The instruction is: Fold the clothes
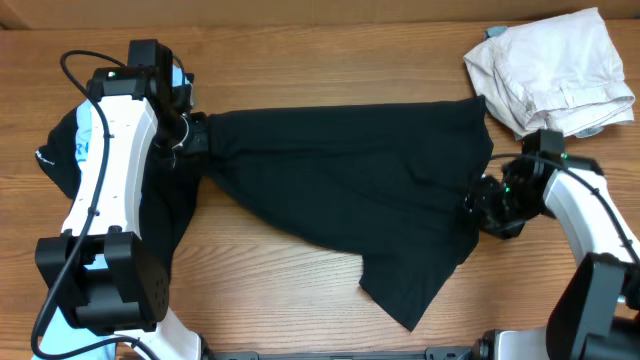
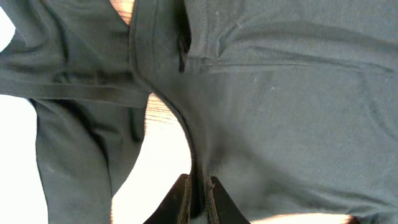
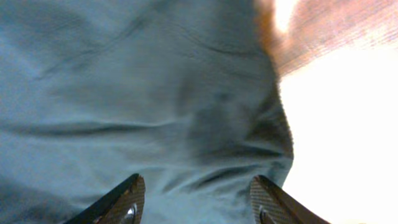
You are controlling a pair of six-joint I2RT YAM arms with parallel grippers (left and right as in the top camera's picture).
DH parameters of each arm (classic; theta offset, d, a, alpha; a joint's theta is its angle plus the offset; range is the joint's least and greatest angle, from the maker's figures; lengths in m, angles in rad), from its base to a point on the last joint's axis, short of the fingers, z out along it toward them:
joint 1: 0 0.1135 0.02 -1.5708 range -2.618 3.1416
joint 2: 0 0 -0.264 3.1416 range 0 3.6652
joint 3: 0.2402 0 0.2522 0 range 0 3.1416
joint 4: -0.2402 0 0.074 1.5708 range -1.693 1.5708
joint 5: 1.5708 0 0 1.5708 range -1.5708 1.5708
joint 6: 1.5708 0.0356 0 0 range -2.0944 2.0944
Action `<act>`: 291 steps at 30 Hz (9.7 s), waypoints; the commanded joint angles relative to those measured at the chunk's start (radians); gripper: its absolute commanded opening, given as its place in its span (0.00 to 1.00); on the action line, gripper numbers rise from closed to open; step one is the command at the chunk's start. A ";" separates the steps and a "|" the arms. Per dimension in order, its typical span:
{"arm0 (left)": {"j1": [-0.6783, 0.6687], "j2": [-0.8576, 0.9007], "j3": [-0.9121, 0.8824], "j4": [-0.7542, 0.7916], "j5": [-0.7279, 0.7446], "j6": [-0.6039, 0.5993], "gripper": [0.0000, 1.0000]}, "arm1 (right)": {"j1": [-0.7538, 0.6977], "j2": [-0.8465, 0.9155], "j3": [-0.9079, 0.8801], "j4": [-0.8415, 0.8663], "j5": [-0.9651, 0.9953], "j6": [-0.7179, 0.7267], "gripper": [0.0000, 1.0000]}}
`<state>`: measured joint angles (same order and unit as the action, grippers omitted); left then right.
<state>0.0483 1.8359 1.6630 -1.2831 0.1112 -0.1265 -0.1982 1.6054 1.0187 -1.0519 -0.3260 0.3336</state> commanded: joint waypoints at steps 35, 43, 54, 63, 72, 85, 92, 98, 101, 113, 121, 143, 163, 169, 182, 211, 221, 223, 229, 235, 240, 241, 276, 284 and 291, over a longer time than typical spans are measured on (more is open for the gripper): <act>-0.192 0.001 -0.228 -0.019 0.046 0.004 0.62 | 0.663 -0.169 -0.269 -0.105 0.071 0.446 0.58; -0.320 0.001 -0.385 0.060 -0.222 -0.171 0.52 | 0.663 -0.169 -0.269 -0.068 0.072 0.418 0.58; -0.322 0.002 -0.519 0.287 -0.348 -0.183 0.51 | 0.663 -0.169 -0.269 -0.034 0.071 0.399 0.59; -0.322 0.002 -0.543 0.357 -0.323 -0.165 0.38 | 0.663 -0.169 -0.269 -0.031 0.071 0.399 0.58; -0.323 0.002 -0.543 0.353 -0.316 -0.146 0.32 | 0.663 -0.169 -0.269 -0.024 0.072 0.399 0.59; -0.324 0.002 -0.542 0.402 -0.170 0.114 0.51 | 0.663 -0.169 -0.269 -0.008 0.071 0.399 0.58; -0.324 0.002 -0.569 0.400 -0.219 0.113 0.49 | 0.663 -0.169 -0.269 -0.006 0.072 0.395 0.59; -0.323 0.002 -0.601 0.398 -0.288 0.073 0.40 | 0.663 -0.169 -0.269 0.000 0.071 0.391 0.59; -0.323 0.002 -0.601 0.398 -0.323 0.039 0.31 | 0.663 -0.169 -0.269 0.000 0.072 0.391 0.58; -0.323 0.002 -0.547 0.352 -0.332 -0.006 0.27 | 0.663 -0.169 -0.269 0.001 0.072 0.391 0.58; -0.323 0.002 -0.531 0.343 -0.332 -0.010 0.04 | 0.663 -0.169 -0.269 0.005 0.079 0.391 0.58; -0.192 0.002 -0.145 0.080 -0.347 -0.190 0.04 | 0.702 -0.235 -0.267 -0.044 -0.031 0.371 0.55; -0.192 0.002 -0.140 0.094 -0.354 -0.165 0.04 | 0.885 -0.235 -0.390 -0.033 0.035 0.629 0.52; -0.192 0.002 -0.140 0.095 -0.354 -0.165 0.04 | 0.885 -0.235 -0.425 0.069 -0.008 0.636 0.44; -0.192 0.002 -0.140 0.095 -0.354 -0.166 0.04 | 0.884 -0.235 -0.455 0.083 0.026 0.667 0.04; -0.179 0.002 -0.140 0.108 -0.362 -0.166 0.04 | 0.180 -0.476 0.042 -0.108 0.254 0.131 0.04; -0.165 0.002 -0.140 0.145 -0.354 -0.166 0.04 | 0.095 -0.398 0.109 0.128 0.114 -0.029 0.04; -0.165 0.002 -0.140 0.174 -0.354 -0.166 0.04 | 0.103 -0.343 0.109 0.164 0.114 -0.037 0.04; -0.166 0.003 -0.141 0.301 -0.346 -0.166 0.04 | 0.103 -0.171 0.109 0.322 0.114 -0.054 0.04; -0.166 0.027 -0.144 0.444 -0.346 -0.166 0.04 | 0.103 -0.055 0.109 0.451 0.111 -0.054 0.04; -0.167 0.088 -0.144 0.537 -0.301 -0.165 0.05 | 0.103 -0.018 0.109 0.495 0.111 -0.061 0.04; -0.167 0.104 -0.144 0.557 -0.293 -0.165 0.06 | 0.103 -0.015 0.109 0.503 0.111 -0.070 0.04; 0.039 0.215 -0.006 0.323 0.162 0.285 1.00 | 0.101 -0.023 0.114 0.467 0.088 -0.080 1.00; 0.037 0.290 -0.006 0.366 0.163 0.297 1.00 | 0.101 -0.023 0.113 0.449 0.124 -0.080 1.00; 0.037 0.371 -0.006 0.449 0.163 0.314 1.00 | 0.101 -0.023 0.113 0.428 0.154 -0.080 1.00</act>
<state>0.0914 2.1677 1.6672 -0.8501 0.2554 0.1608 -0.1009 1.6165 1.1118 -0.6216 -0.2028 0.2577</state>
